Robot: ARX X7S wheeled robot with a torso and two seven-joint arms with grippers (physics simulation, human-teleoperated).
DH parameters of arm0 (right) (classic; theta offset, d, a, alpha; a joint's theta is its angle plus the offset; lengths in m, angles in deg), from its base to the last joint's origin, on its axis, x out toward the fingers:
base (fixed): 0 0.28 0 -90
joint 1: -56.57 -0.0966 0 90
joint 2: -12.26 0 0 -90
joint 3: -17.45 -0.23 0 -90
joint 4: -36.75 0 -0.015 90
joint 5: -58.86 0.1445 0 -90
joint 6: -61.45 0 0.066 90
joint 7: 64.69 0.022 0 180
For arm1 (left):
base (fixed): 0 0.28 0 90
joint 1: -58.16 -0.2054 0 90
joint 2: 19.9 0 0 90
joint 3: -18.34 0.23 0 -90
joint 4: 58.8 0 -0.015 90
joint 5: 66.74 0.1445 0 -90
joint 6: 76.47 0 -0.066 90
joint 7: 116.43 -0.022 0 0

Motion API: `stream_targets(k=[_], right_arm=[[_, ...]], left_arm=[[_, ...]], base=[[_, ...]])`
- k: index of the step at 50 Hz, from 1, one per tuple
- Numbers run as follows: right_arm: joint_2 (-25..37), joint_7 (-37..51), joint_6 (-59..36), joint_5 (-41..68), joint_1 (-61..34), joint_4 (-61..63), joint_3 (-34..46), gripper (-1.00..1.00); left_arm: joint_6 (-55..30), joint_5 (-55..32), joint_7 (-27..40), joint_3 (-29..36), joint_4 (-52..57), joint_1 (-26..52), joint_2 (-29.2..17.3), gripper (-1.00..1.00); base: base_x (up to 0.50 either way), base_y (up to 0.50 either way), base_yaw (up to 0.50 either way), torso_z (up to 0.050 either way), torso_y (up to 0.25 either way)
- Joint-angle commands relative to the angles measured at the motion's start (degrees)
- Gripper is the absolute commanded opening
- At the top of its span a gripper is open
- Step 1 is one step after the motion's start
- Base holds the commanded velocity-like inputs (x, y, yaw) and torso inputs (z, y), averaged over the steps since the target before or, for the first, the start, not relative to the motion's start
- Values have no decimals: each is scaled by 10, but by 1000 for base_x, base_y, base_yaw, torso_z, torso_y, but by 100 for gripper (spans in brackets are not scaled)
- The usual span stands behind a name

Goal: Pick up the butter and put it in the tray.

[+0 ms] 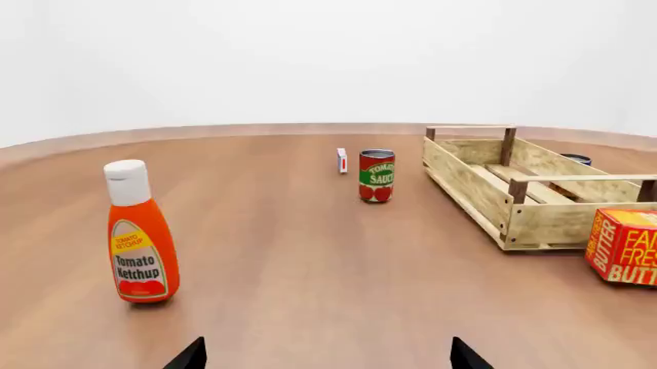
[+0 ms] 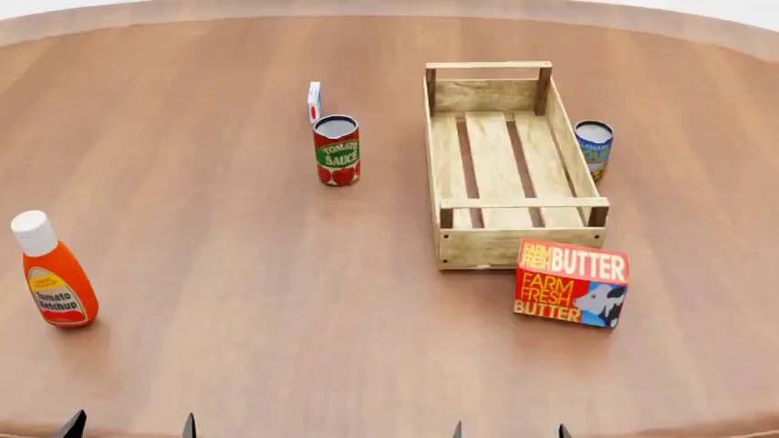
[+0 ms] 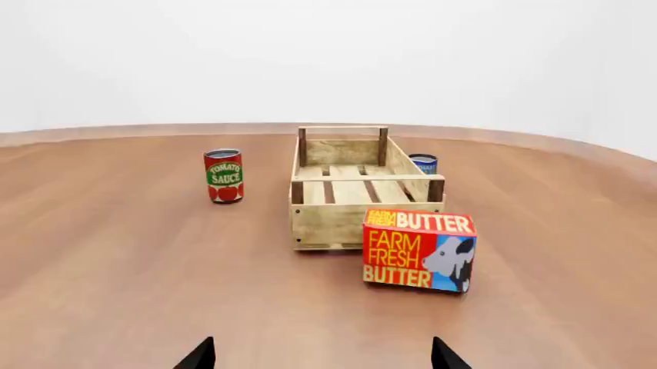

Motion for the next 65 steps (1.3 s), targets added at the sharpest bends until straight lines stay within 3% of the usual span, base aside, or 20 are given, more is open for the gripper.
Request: stream_targets(k=[1, 14, 43, 57, 65], right_arm=[[7, 9, 4, 7, -1, -5, 9, 100], [29, 26, -19, 42, -5, -1, 31, 100], [49, 42, -11, 70, -14, -14, 58, 100], [52, 68, -23, 78, -24, -22, 59, 100], [58, 70, -15, 75, -24, -29, 72, 100]], left_arm=[[3, -5, 6, 6, -6, 2, -5, 100], [5, -22, 40, 33, -4, 2, -27, 100], [15, -37, 69, 61, -15, 9, -49, 100], [18, -45, 80, 72, -16, 11, -58, 100], [22, -48, 86, 77, -17, 11, -62, 100]], base=[[0, 0, 0, 0, 0], [0, -3, 0, 0, 0], [64, -491, 0, 0, 0], [0, 0, 0, 0, 0], [494, 0, 0, 0, 0]])
